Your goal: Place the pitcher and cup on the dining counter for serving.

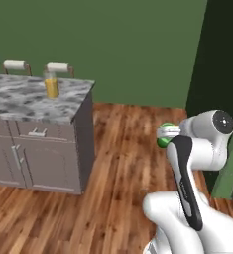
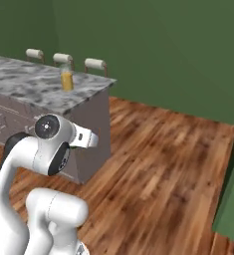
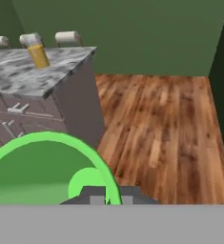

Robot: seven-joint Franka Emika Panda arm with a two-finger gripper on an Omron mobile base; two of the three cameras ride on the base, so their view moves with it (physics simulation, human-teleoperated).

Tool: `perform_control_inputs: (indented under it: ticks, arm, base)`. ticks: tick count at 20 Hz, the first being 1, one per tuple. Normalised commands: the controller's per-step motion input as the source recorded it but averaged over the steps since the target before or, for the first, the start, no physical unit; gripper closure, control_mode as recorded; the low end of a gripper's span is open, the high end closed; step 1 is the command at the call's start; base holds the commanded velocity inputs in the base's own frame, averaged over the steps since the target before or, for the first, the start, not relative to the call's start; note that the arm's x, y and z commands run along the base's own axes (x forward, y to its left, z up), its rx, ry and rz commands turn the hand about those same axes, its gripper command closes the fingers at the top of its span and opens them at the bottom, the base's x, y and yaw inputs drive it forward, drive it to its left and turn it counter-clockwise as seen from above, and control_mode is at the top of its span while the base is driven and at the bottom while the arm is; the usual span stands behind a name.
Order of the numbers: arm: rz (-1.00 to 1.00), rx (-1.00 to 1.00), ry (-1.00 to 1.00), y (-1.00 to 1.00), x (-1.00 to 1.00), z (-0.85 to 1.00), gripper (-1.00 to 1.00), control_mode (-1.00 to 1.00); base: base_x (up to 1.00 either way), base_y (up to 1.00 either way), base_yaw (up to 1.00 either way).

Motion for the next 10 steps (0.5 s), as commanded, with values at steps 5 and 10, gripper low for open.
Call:
perform_control_inputs:
  ticks: [5,10]
  arm:
    - [0.00,0.00,0.00,0.00,0.00,0.00,1.00,1.00]
    - [0.00,0.00,0.00,0.00,0.00,0.00,1.00,1.00]
  base:
    - [1.00,0.12,0.41]
    - [1.00,0.75,0.07]
